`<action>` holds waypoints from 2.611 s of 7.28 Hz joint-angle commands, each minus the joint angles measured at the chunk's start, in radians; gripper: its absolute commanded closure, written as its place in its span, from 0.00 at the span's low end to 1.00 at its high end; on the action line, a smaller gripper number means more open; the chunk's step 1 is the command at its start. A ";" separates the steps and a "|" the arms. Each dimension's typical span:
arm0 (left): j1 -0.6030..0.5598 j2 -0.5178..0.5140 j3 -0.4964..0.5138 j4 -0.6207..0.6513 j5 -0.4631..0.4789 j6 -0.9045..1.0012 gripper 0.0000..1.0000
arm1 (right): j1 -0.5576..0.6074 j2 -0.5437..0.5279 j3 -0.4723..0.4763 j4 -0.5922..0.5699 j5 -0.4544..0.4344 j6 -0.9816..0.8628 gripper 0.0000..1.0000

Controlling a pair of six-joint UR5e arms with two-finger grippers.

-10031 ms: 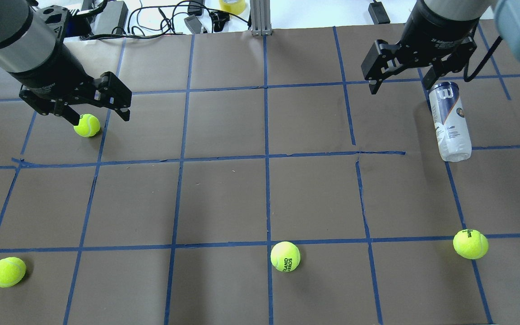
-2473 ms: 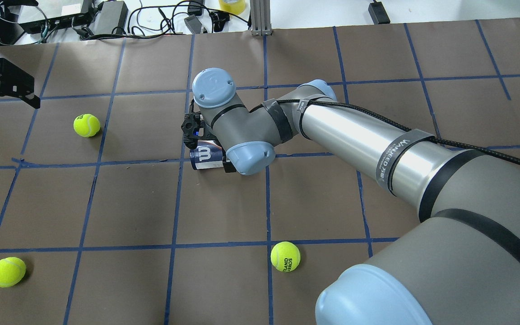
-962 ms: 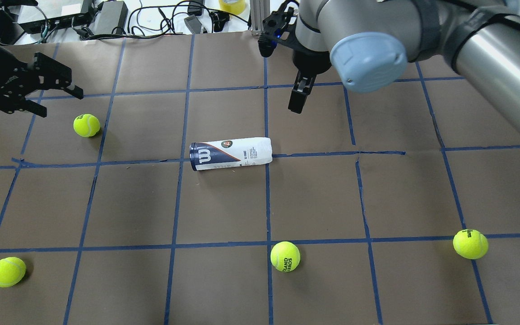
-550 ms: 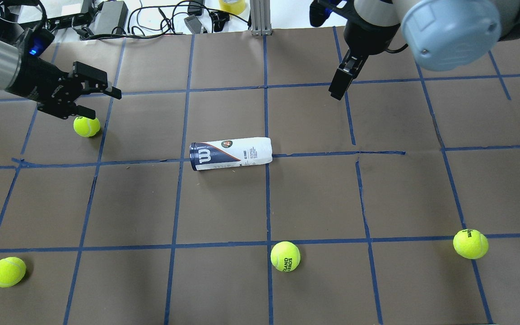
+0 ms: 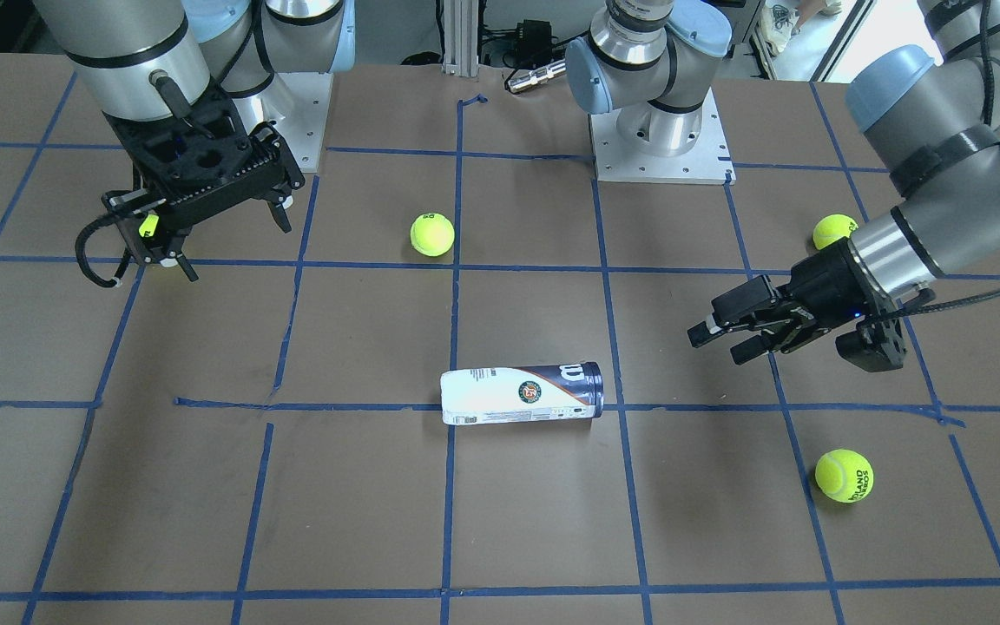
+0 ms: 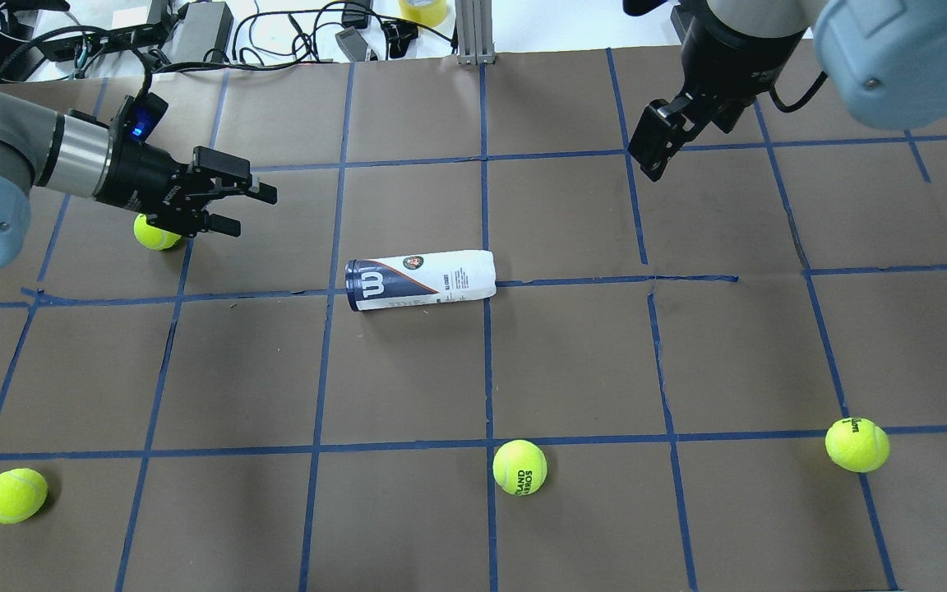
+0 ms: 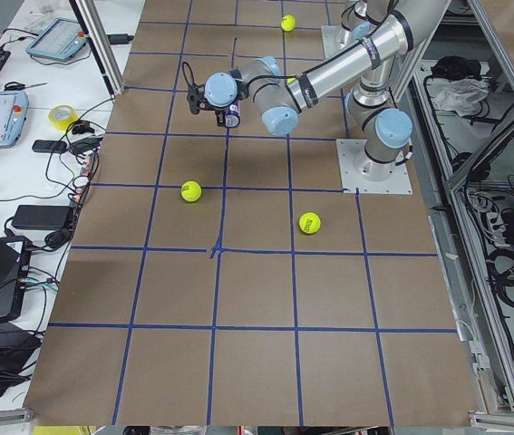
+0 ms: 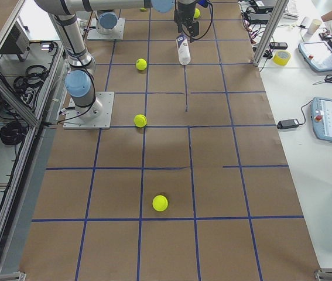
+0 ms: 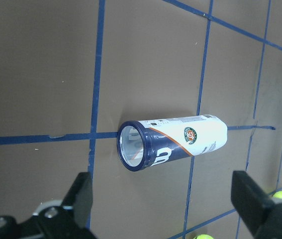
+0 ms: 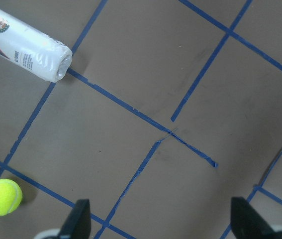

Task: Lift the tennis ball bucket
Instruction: 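Reach the left gripper to the open end of the lying can and grasp it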

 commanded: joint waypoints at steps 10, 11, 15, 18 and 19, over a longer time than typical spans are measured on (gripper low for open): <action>-0.123 -0.241 -0.062 0.107 -0.111 0.021 0.00 | -0.065 -0.053 0.000 0.062 0.047 0.500 0.00; -0.132 -0.249 -0.062 0.113 -0.128 0.021 0.00 | -0.065 -0.055 0.001 0.065 0.046 0.500 0.00; -0.147 -0.274 -0.062 0.141 -0.143 0.021 0.29 | -0.062 -0.066 0.010 0.069 0.042 0.495 0.00; -0.147 -0.271 -0.050 0.143 -0.129 -0.049 1.00 | -0.063 -0.070 0.012 0.071 0.041 0.492 0.00; -0.149 -0.263 -0.020 0.147 -0.111 -0.130 1.00 | -0.062 -0.070 0.013 0.071 0.041 0.492 0.00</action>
